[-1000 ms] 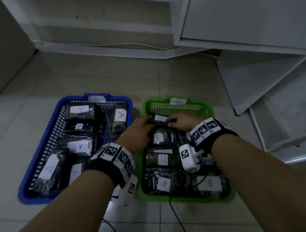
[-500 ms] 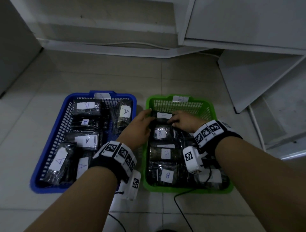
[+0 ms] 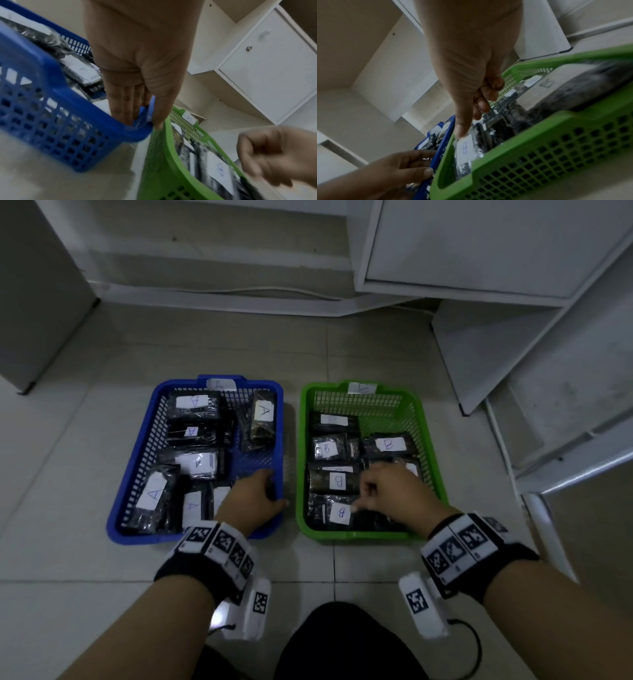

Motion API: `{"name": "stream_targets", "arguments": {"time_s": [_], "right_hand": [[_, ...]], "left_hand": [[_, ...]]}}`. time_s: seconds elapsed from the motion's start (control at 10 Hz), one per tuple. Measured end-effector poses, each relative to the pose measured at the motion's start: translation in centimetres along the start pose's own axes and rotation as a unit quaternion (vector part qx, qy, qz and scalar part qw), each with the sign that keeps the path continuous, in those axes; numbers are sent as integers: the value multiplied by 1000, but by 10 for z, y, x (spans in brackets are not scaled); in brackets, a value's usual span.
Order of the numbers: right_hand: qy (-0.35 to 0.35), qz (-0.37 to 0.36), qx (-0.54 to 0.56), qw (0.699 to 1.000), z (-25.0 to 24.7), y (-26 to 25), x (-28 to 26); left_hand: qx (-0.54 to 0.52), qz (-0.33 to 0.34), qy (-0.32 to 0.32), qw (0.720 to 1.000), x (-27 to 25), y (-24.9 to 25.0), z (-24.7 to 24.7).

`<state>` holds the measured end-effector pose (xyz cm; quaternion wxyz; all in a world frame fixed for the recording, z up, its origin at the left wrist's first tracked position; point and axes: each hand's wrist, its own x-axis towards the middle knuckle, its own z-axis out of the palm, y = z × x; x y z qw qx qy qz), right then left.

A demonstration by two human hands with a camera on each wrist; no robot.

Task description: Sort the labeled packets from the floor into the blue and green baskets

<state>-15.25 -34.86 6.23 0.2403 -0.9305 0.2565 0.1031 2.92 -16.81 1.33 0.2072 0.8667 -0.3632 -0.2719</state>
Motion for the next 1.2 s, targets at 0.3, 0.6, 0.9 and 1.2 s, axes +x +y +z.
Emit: {"name": "stream_targets", "arguments": {"time_s": [0.3,0.6,0.9,1.2], "right_hand": [[-80,-58,-187,977,22,-11,-37],[-75,-63,-186,978,32,-15,-20],[-62,-16,-171,983,29,-23,-24],[6,68,-45,997,13,-45,-56]], "left_hand": [[3,5,-4,1000,-6,9,8],[-6,30,2,1000,-1,1,12],[44,17,-50,998,5,4,5],[21,24,-59,998,-60,-10,-31]]}}
